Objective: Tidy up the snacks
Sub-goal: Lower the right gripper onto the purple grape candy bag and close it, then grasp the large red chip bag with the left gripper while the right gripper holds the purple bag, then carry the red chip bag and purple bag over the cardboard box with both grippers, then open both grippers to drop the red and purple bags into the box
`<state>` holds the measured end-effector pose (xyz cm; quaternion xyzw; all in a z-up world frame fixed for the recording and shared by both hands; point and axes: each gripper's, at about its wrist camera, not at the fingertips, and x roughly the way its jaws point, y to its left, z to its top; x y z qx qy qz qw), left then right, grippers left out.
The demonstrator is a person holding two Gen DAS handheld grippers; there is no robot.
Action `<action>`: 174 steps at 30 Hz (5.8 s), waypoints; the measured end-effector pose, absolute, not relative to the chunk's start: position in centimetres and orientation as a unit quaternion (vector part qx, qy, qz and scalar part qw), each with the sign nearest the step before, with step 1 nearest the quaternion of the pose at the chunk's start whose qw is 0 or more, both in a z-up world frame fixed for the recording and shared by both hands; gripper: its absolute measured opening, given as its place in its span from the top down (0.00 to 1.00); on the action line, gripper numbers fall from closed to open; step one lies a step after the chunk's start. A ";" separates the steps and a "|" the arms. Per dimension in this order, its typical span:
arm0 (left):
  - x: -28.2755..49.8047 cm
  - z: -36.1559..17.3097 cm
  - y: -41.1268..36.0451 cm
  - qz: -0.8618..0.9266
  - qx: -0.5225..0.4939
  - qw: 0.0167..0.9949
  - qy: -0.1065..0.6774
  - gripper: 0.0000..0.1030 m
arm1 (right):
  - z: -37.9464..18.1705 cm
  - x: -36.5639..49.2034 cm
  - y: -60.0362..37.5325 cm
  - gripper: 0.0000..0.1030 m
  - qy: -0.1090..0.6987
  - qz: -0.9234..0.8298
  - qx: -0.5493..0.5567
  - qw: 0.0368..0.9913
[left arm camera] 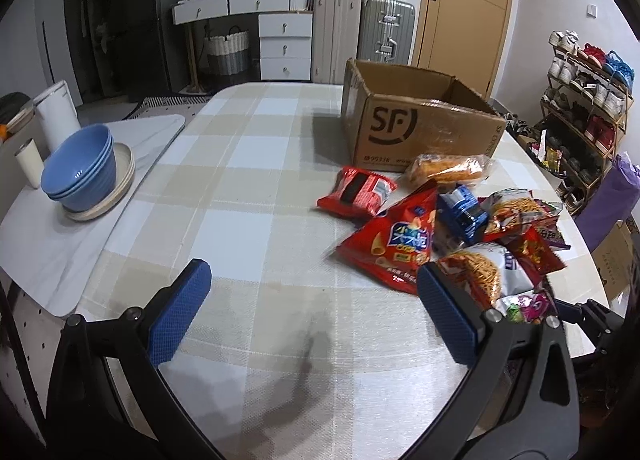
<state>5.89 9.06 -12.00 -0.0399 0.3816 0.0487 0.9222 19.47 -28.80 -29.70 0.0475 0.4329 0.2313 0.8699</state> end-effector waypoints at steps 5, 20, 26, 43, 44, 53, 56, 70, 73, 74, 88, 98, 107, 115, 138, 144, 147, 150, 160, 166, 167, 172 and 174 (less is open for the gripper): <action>6.2 -12.6 9.2 0.050 -0.039 0.918 0.391 0.01 | -29.2 19.0 -29.9 0.40 0.431 0.249 0.076 0.864; 7.9 -13.4 8.5 0.030 -0.030 0.913 0.406 0.01 | -26.4 15.8 -33.4 0.42 0.371 0.284 0.120 0.876; 11.9 -14.3 7.2 0.008 -0.022 0.905 0.426 0.01 | -26.0 15.5 -33.9 0.42 0.362 0.293 0.124 0.876; 17.8 -18.1 5.9 -0.070 -0.068 0.880 0.465 0.47 | -28.1 16.8 -35.0 0.42 0.377 0.290 0.148 0.867; 17.4 -18.2 5.9 -0.076 -0.073 0.880 0.463 0.48 | -28.0 16.9 -35.0 0.42 0.376 0.291 0.148 0.867; 15.7 -18.1 7.1 -0.099 -0.087 0.879 0.457 0.58 | -27.0 16.3 -35.2 0.42 0.366 0.283 0.155 0.873; 14.5 -17.7 7.3 -0.102 -0.088 0.882 0.451 0.58 | -26.4 15.9 -35.2 0.42 0.361 0.279 0.156 0.876; 7.1 -11.6 9.5 -0.121 -0.110 0.909 0.384 0.59 | -21.6 14.2 -34.5 0.42 0.325 0.277 0.148 0.892; 5.4 -10.2 9.9 -0.129 -0.113 0.914 0.369 0.58 | -20.2 14.1 -34.1 0.42 0.313 0.282 0.142 0.896; 4.7 -9.7 10.0 -0.133 -0.113 0.915 0.364 0.58 | -19.8 14.0 -34.0 0.42 0.309 0.282 0.139 0.897; -0.8 -7.2 8.8 -0.170 -0.112 0.915 0.348 0.58 | -18.6 12.9 -32.7 0.42 0.302 0.284 0.131 0.900; -2.5 -6.5 8.3 -0.172 -0.104 0.917 0.344 0.58 | -18.0 13.0 -32.7 0.42 0.294 0.283 0.129 0.904; -2.1 -5.0 7.7 -0.161 -0.089 0.924 0.336 0.58 | -17.1 13.4 -32.8 0.42 0.283 0.287 0.122 0.907; 0.2 -3.7 7.9 -0.158 -0.087 0.924 0.338 0.58 | -15.4 15.3 -33.1 0.42 0.269 0.297 0.117 0.909; 20.8 4.1 7.2 -0.147 -0.069 0.927 0.338 0.58 | -6.0 32.2 -31.7 0.42 0.272 0.293 0.108 0.910; 28.6 4.6 5.1 -0.137 -0.047 0.925 0.351 0.58 | -6.5 38.4 -29.2 0.42 0.309 0.287 0.100 0.901; 32.5 4.1 4.2 -0.138 -0.051 0.917 0.371 0.58 | -7.7 41.4 -28.6 0.42 0.330 0.276 0.096 0.898; 36.3 3.1 3.5 -0.128 -0.042 0.912 0.387 0.58 | -9.3 43.8 -28.2 0.42 0.350 0.267 0.088 0.894; 43.1 -3.0 2.6 -0.124 -0.026 0.890 0.439 0.58 | -13.3 48.6 -26.9 0.42 0.404 0.262 0.076 0.873; 44.5 -5.6 2.5 -0.125 -0.023 0.884 0.450 0.57 | -14.9 49.9 -26.6 0.42 0.418 0.260 0.075 0.867; 44.9 -5.9 2.4 -0.124 -0.022 0.883 0.451 0.57 | -15.2 49.7 -26.7 0.42 0.419 0.260 0.075 0.867; 45.5 -7.2 1.9 -0.122 -0.011 0.881 0.456 0.57 | -15.5 50.1 -26.7 0.42 0.420 0.257 0.077 0.867; 45.1 -7.8 2.0 -0.122 -0.011 0.881 0.458 0.57 | -15.8 50.1 -26.5 0.42 0.424 0.253 0.074 0.867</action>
